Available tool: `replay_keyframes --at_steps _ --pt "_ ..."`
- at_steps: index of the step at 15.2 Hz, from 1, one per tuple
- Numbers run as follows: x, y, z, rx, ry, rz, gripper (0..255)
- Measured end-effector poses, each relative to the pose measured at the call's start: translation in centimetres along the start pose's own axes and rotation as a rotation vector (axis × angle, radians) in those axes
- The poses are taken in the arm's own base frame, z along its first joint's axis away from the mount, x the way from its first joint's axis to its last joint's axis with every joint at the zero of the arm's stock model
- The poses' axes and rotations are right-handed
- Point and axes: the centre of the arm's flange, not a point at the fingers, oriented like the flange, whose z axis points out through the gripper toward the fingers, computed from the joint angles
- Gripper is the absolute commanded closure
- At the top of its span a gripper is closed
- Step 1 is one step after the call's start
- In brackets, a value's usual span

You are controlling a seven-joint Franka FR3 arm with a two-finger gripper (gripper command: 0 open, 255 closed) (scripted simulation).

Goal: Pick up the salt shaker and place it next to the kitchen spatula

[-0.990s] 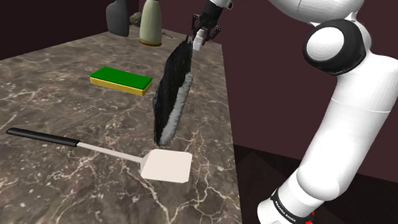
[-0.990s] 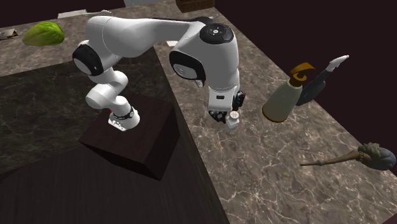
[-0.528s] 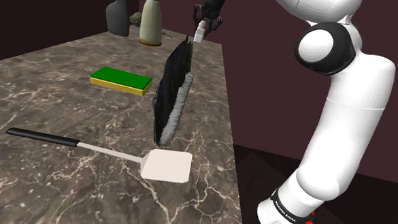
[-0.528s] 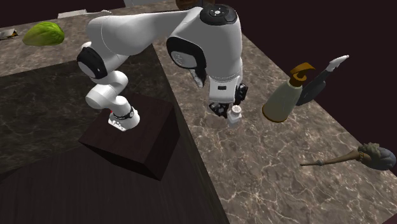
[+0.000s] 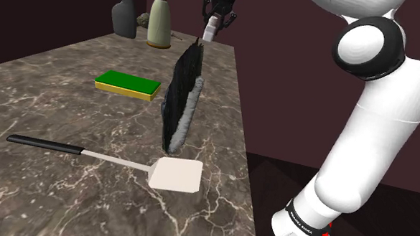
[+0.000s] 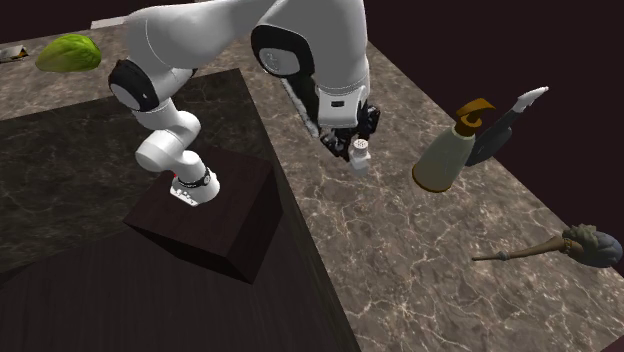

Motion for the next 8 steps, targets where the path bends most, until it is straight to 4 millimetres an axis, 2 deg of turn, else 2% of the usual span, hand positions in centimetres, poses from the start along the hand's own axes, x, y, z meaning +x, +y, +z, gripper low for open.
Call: replay_keyframes --at_steps 8 --pt "-10.3 -2.1 -0.5 0.000 0.000 -0.001 255"
